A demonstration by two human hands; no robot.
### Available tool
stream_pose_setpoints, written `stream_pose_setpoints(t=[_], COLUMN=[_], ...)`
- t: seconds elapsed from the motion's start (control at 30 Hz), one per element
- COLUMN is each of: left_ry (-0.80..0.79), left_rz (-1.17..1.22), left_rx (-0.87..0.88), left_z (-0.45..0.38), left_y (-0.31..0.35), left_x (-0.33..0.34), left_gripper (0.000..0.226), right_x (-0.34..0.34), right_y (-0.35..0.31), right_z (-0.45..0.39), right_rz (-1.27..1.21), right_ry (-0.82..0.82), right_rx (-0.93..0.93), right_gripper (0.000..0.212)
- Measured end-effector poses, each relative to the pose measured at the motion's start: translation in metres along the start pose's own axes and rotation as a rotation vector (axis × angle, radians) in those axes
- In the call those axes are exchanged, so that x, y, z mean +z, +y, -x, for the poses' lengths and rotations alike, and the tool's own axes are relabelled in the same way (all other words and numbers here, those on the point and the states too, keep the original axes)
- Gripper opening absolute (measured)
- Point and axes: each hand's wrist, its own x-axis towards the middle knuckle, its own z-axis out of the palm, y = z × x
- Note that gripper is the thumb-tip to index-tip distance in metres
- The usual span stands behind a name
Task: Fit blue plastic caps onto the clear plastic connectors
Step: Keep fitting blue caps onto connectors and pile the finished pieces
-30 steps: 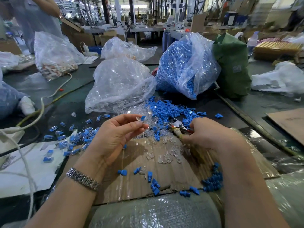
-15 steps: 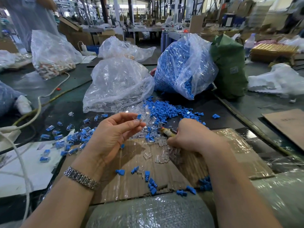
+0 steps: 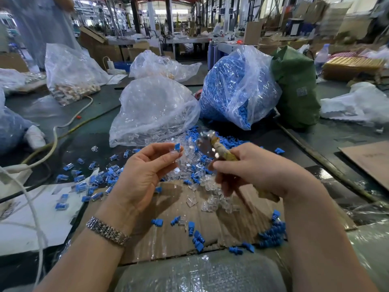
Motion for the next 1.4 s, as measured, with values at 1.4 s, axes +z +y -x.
stream_pose_setpoints(t=[1.4], left_ry=[0.534], left_rz=[-1.594], left_rx=[0.288], left_z=[0.004], left_y=[0.006], left_x=[-0.021], left_gripper=[0.013], right_x=[0.002], right_y=[0.019], right_z=[-0.021], right_rz=[0.634], right_ry=[0.330], right_rx=[0.374], right_gripper=[0.025])
